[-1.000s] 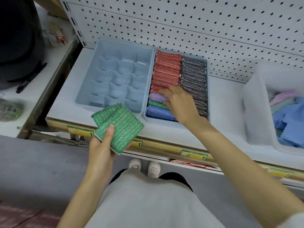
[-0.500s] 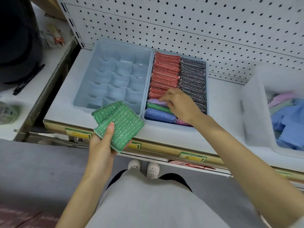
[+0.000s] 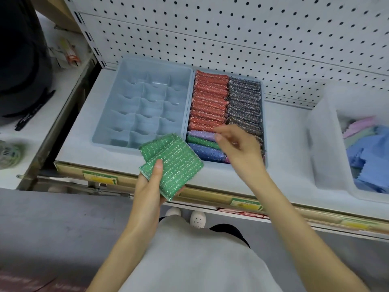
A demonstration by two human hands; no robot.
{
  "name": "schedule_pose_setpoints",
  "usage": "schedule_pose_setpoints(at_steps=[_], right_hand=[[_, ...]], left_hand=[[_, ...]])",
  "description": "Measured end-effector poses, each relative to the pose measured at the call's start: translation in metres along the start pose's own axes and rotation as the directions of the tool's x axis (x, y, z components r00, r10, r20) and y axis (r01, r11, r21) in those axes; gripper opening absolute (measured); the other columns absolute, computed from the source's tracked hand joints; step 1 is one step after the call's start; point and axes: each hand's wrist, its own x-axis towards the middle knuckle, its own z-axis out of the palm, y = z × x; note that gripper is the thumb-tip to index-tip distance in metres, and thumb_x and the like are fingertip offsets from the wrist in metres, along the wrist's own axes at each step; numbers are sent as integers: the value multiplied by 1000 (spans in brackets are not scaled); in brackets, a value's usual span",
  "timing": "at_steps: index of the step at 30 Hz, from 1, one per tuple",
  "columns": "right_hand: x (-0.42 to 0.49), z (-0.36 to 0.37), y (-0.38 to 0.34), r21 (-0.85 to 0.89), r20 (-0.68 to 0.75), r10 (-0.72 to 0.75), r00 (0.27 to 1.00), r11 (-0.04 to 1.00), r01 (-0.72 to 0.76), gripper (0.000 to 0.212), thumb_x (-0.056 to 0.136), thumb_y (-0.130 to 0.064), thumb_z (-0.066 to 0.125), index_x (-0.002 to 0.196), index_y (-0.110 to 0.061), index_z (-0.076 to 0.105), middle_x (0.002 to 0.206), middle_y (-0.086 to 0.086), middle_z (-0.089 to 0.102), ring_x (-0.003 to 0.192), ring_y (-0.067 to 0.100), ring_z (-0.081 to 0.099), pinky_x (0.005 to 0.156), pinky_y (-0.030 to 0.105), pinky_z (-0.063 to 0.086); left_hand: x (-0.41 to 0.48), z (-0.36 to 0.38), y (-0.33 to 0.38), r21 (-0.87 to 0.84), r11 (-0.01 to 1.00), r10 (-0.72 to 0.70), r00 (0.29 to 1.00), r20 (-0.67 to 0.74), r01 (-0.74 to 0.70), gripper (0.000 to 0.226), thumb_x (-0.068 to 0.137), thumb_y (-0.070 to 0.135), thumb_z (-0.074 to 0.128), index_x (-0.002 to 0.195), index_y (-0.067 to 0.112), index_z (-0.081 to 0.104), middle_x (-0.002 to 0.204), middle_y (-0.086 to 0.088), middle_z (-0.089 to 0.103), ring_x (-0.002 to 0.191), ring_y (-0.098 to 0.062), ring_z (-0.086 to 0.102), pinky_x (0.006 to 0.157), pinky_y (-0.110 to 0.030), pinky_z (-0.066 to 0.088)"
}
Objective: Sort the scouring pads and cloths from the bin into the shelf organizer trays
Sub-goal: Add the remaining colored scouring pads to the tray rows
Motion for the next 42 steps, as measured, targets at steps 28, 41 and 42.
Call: schedule_pose_setpoints(at_steps=[28,41,42], right_hand=[[-83,28,17,881,291,423,858,230,-412,46,73,-7,68,118,-1,60,113,14,70,103,26,67,83,34,56],[-2,-101,39,-165,98,-17,995,986,33,21,85,-22,71,90,-34,55,80,-16,64,68,-7,57,63,12,44],[2,-98,40,-211,175,-12,984,976,50,21,86,-22,70,96,-31,54,82,-15,62,70,-6,56,62,9,41]], left_hand=[[1,32,-15,121,991,27,981,194,-51,35,83,13,65,117,16,59,109,-4,71,100,-21,69,79,-40,56],[21,4,-10,427,853,307,950,51,-298,14,95,11,56,93,25,56,96,3,66,86,-10,62,75,-16,48],[22,3,-11,449,839,316,947,55,-306,13,95,11,56,93,24,55,95,2,66,84,-10,61,72,-13,47]])
